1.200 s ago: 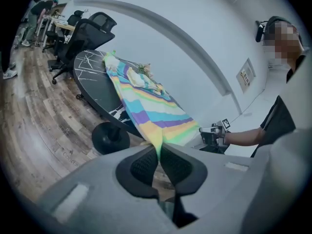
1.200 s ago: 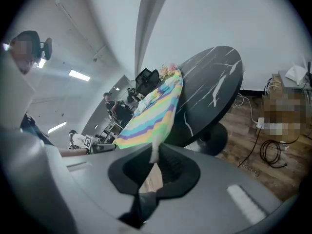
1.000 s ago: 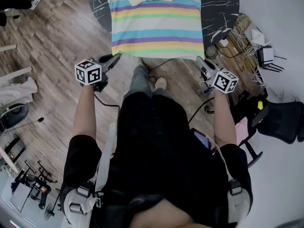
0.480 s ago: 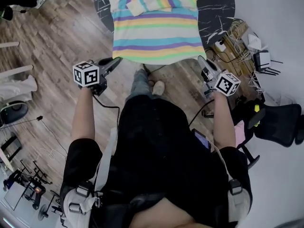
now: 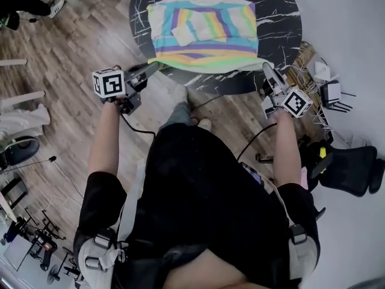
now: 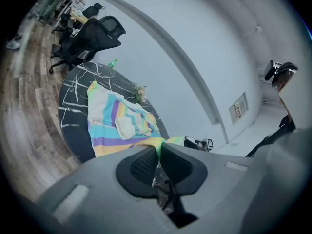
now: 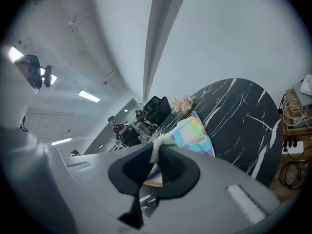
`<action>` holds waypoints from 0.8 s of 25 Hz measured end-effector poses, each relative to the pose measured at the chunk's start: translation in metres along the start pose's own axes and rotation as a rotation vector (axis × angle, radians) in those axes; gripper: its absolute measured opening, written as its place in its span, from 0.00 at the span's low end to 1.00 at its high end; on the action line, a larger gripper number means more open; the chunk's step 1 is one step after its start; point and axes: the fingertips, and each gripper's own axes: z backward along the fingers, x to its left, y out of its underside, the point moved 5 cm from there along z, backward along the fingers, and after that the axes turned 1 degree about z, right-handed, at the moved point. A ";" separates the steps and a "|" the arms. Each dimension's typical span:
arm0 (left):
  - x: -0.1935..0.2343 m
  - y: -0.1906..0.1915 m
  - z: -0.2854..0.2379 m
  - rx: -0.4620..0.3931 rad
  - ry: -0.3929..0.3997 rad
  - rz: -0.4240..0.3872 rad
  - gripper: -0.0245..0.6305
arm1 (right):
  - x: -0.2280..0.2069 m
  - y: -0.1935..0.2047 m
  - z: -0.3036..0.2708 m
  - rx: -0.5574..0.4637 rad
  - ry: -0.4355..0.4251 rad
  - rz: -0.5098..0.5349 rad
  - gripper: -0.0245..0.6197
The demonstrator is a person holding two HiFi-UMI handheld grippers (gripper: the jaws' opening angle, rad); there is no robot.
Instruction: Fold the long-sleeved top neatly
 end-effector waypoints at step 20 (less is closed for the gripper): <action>0.078 -0.140 -0.038 0.068 -0.094 0.012 0.07 | -0.054 -0.081 -0.128 -0.064 0.211 0.007 0.07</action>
